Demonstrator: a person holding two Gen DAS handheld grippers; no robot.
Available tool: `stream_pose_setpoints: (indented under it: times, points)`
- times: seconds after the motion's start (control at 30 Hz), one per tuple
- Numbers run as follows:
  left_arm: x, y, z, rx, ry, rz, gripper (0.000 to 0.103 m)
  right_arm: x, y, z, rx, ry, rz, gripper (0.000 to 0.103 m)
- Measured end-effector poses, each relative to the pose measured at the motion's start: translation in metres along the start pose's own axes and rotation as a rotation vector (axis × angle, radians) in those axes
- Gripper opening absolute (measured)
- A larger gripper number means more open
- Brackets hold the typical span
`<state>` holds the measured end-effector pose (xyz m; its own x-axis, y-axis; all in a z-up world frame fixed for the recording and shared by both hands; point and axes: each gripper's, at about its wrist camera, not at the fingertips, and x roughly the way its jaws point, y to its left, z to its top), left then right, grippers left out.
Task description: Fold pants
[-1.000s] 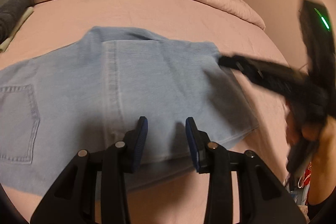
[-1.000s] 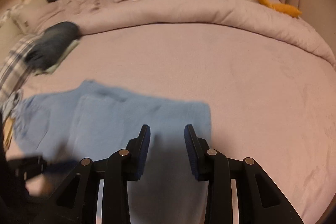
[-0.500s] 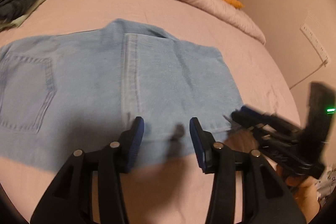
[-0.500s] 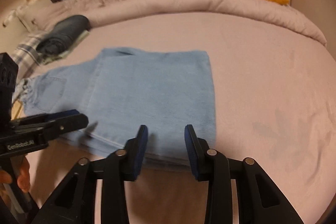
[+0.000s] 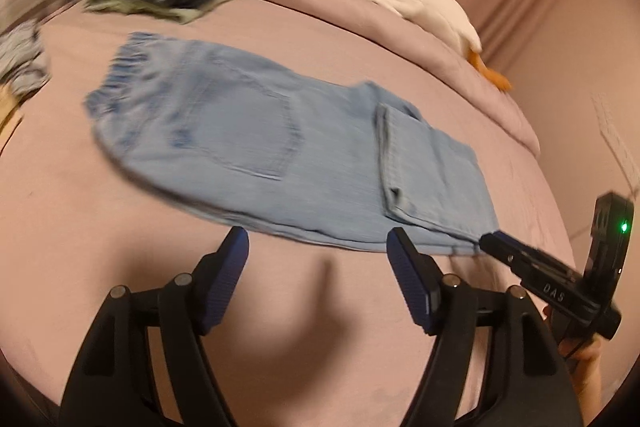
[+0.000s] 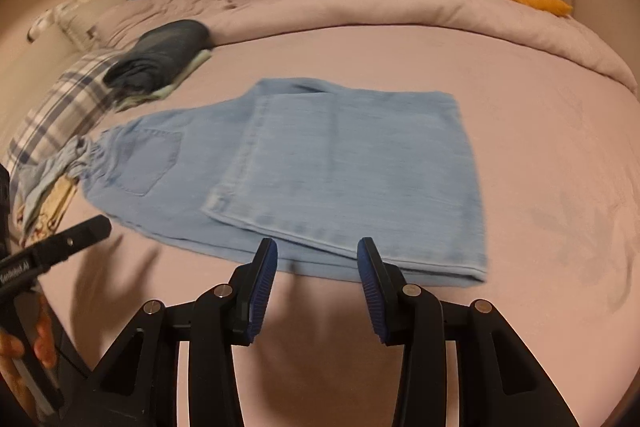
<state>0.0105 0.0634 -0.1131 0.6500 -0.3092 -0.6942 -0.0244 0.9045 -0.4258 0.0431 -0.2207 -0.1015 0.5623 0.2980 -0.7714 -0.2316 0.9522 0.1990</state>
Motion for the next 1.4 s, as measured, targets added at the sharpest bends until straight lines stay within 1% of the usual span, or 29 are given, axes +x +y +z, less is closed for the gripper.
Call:
stream_pose_setpoints:
  times: [0.17,0.33,0.53,0.6,0.67,0.7,0.73,0.8,0.87,1.0,1.07,1.17,1.2,1.27,1.33,1.4]
  points:
    - [-0.007,0.018,0.001,-0.07,-0.022,0.001,0.072,0.006,0.022,0.002,-0.033,-0.002,0.031,0.042]
    - [-0.004,0.024,0.001,-0.09,-0.015,0.001,0.072,0.012,0.038,0.013,-0.07,-0.013,0.055,0.042]
    - [0.003,0.028,0.002,-0.093,0.001,0.008,0.072,0.033,0.045,0.031,-0.092,-0.024,0.018,0.042]
    - [0.005,0.032,0.002,-0.102,0.005,0.012,0.072,0.047,0.045,0.032,-0.081,-0.004,0.019,0.042]
    - [0.005,0.037,0.003,-0.112,0.005,0.013,0.072,0.066,0.045,0.026,-0.07,0.058,0.011,0.042]
    - [0.005,0.039,0.003,-0.116,0.004,0.014,0.072,0.073,0.045,0.019,-0.064,0.064,0.008,0.042]
    - [0.004,0.041,0.003,-0.12,0.004,0.018,0.072,0.072,0.044,0.016,-0.062,0.033,0.01,0.042]
    - [0.004,0.047,0.003,-0.136,0.005,0.02,0.072,0.069,0.042,0.014,-0.05,0.025,0.022,0.042]
    - [0.002,0.053,0.003,-0.163,0.004,0.021,0.072,0.069,0.042,0.015,-0.057,0.038,0.026,0.042]
    - [-0.004,0.063,0.001,-0.207,-0.007,0.021,0.072,0.067,0.05,0.02,-0.105,0.083,-0.013,0.042]
    - [-0.005,0.068,0.001,-0.225,-0.01,0.02,0.072,0.065,0.05,0.023,-0.099,0.089,-0.021,0.042]
    - [-0.006,0.075,0.002,-0.239,-0.02,0.035,0.072,0.056,0.054,0.026,-0.088,0.033,0.009,0.042]
    - [-0.006,0.077,0.003,-0.242,-0.021,0.034,0.072,0.054,0.058,0.027,-0.101,0.005,0.009,0.042]
    - [-0.007,0.08,0.003,-0.249,-0.027,0.03,0.072,0.053,0.064,0.03,-0.116,-0.022,0.01,0.042]
    - [-0.008,0.08,0.002,-0.247,-0.032,0.033,0.072,0.057,0.07,0.033,-0.125,-0.023,0.018,0.042]
    - [-0.009,0.081,0.003,-0.241,-0.037,0.038,0.072,0.068,0.075,0.033,-0.137,-0.002,0.004,0.042]
